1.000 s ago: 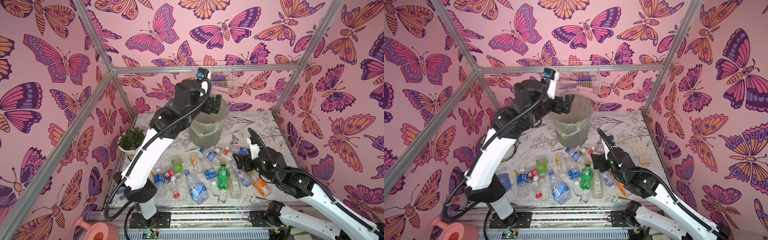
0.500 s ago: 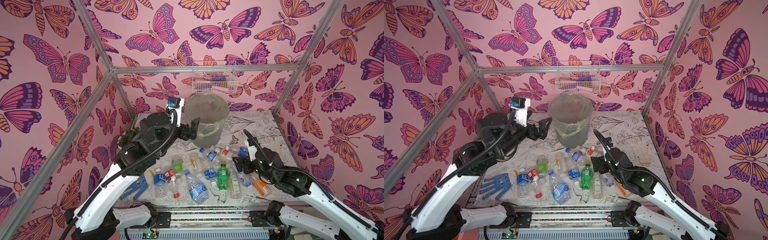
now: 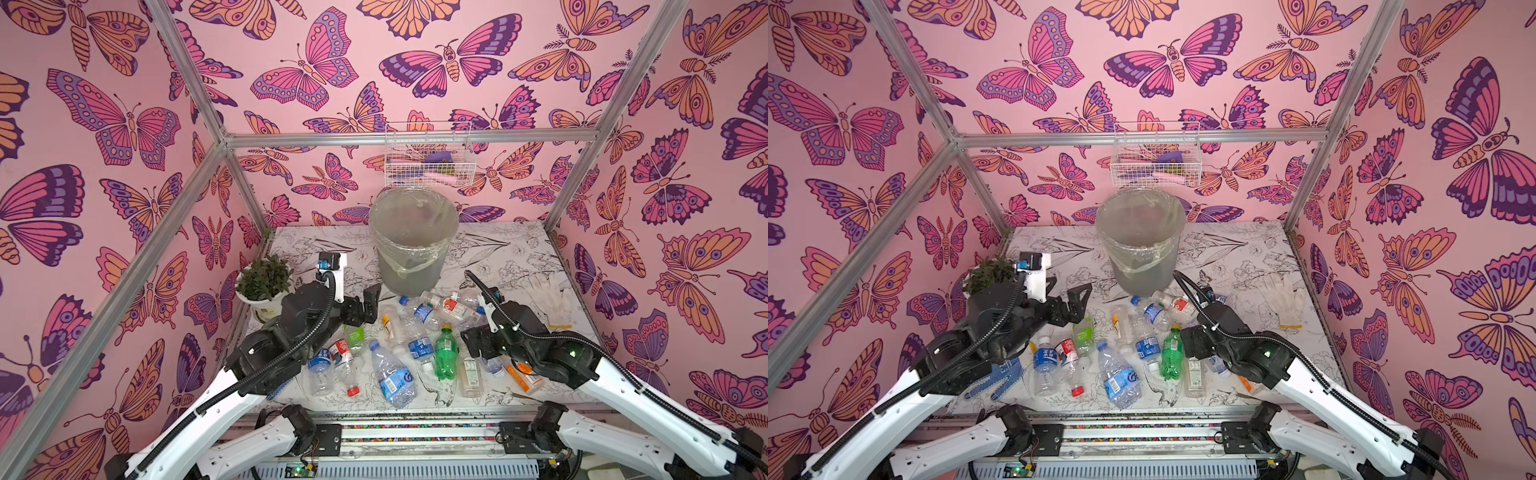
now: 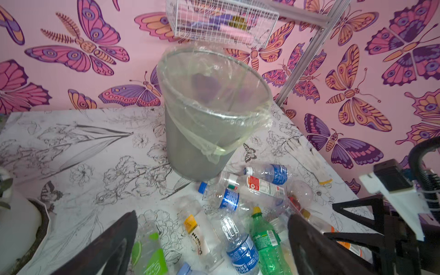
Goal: Throw the plastic bottles in the bin
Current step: Pick up the plastic bottle from the center of the table.
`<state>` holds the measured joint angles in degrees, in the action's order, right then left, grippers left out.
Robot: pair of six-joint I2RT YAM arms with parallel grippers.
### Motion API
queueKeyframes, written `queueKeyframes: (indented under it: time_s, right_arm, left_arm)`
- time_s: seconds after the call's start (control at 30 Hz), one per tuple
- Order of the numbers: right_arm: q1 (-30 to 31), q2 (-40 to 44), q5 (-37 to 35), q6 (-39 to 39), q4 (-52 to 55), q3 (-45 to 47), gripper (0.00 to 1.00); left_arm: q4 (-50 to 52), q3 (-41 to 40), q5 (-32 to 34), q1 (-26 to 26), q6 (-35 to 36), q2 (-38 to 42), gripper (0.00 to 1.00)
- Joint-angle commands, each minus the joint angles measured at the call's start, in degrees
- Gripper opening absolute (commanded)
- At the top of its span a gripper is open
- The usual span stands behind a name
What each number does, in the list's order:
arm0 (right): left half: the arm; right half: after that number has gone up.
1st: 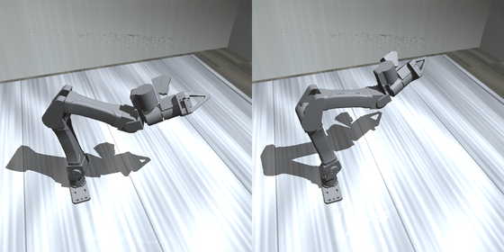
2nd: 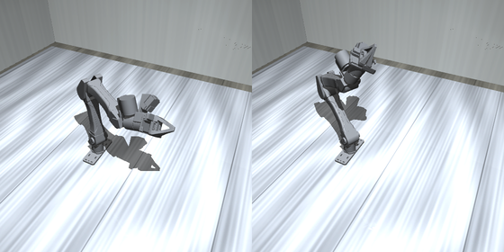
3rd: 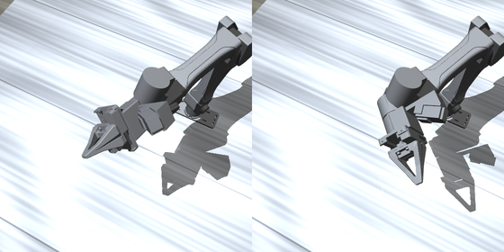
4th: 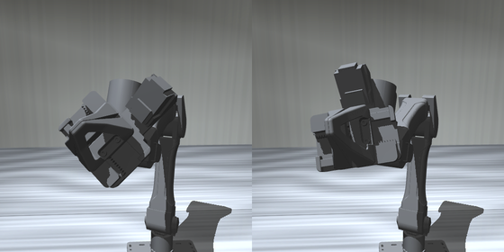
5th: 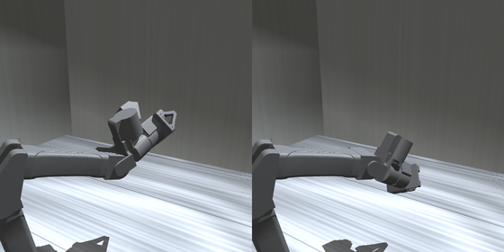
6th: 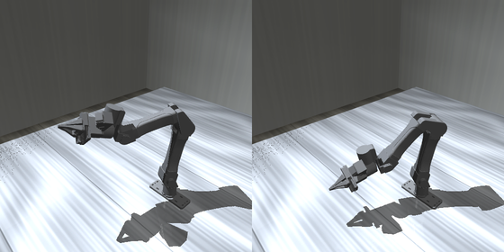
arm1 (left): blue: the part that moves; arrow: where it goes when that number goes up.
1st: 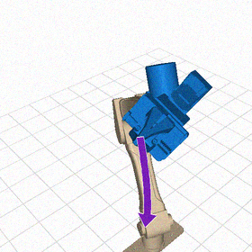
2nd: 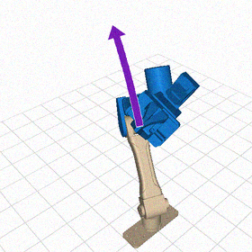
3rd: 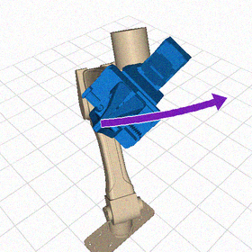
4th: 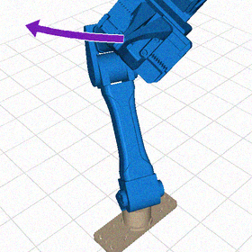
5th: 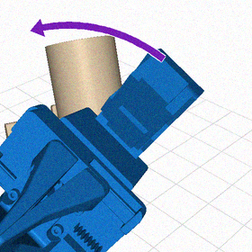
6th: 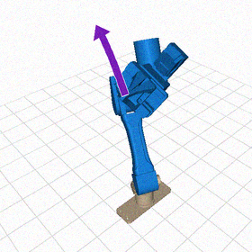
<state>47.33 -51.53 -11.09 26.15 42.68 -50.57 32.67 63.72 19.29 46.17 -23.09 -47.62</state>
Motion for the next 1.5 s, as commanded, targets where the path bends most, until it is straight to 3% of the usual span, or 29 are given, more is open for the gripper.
queueKeyframes:
  time_s: [0.0, 0.23, 0.4, 0.5, 0.73, 1.1, 1.27, 1.47]
  right_arm:
    - [-0.27, -3.14, 4.89, -4.18, -0.16, -0.78, 0.89]
    - [-2.16, -9.86, 5.49, -11.02, -3.44, -3.89, 0.89]
    - [-7.56, -13.23, 9.73, -15.64, -6.76, -5.30, 0.87]
    - [-8.92, -13.56, 8.10, -20.32, -9.54, -5.40, 0.91]
    - [-17.40, -20.68, 15.21, -25.81, -7.78, -9.60, 0.89]
    - [-20.61, -32.62, 17.63, -32.37, -4.51, -16.72, 0.86]
    - [-20.68, -37.82, 18.24, -33.92, -3.28, -19.37, 0.75]
    - [-20.70, -43.14, 18.76, -34.76, -4.39, -20.34, 0.74]
  left_arm:
    - [2.49, -3.08, -0.14, 0.26, -4.67, 2.11, 1.00]
    - [3.63, -10.74, -3.15, 0.23, -10.55, 6.04, 0.97]
    - [4.20, -14.59, -4.15, 0.26, -12.91, 9.16, 0.96]
    - [4.51, -15.90, -4.52, 0.24, -13.55, 10.45, 0.95]
    - [4.88, -17.91, -5.31, 0.23, -14.17, 12.10, 0.95]
    - [6.22, -19.47, -5.44, 0.33, -14.61, 15.42, 0.95]
    - [6.52, -20.00, -5.49, 0.34, -14.85, 16.39, 0.95]
    - [7.23, -19.95, -5.54, 0.32, -14.70, 17.45, 0.95]
